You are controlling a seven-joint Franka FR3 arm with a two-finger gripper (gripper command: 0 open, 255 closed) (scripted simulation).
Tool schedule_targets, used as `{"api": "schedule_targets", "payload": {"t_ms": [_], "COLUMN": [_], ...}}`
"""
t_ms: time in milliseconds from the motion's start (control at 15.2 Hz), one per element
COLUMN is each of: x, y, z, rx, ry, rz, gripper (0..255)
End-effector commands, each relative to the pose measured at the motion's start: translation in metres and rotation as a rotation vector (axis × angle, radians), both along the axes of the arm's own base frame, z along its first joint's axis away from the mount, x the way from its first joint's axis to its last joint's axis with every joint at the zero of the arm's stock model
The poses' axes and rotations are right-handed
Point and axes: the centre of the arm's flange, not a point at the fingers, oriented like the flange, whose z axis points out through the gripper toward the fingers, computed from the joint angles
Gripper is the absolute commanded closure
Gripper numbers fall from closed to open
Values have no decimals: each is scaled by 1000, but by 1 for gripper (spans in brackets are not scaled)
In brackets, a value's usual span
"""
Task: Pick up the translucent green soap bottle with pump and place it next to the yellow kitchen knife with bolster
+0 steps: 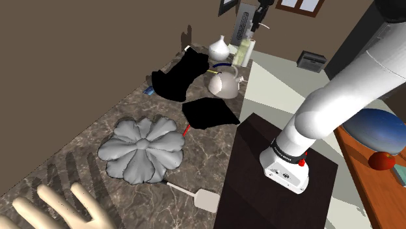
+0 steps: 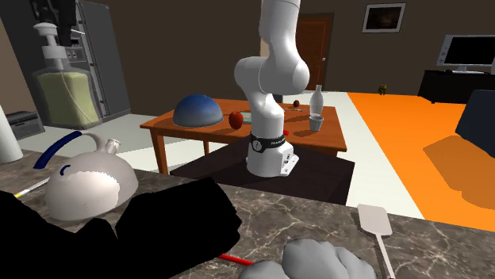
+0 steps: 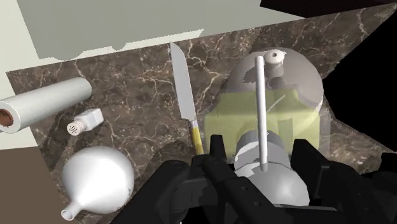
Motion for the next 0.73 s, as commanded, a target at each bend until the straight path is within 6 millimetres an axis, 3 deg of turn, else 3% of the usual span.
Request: {"api": "schedule_targets", "payload": {"t_ms": [0, 660], "x": [9, 47], "y": [-26, -149], "z": [-6, -36], "rx": [-2, -2], "ry": [1, 1], "rz": [1, 1], "gripper": [255, 255]}}
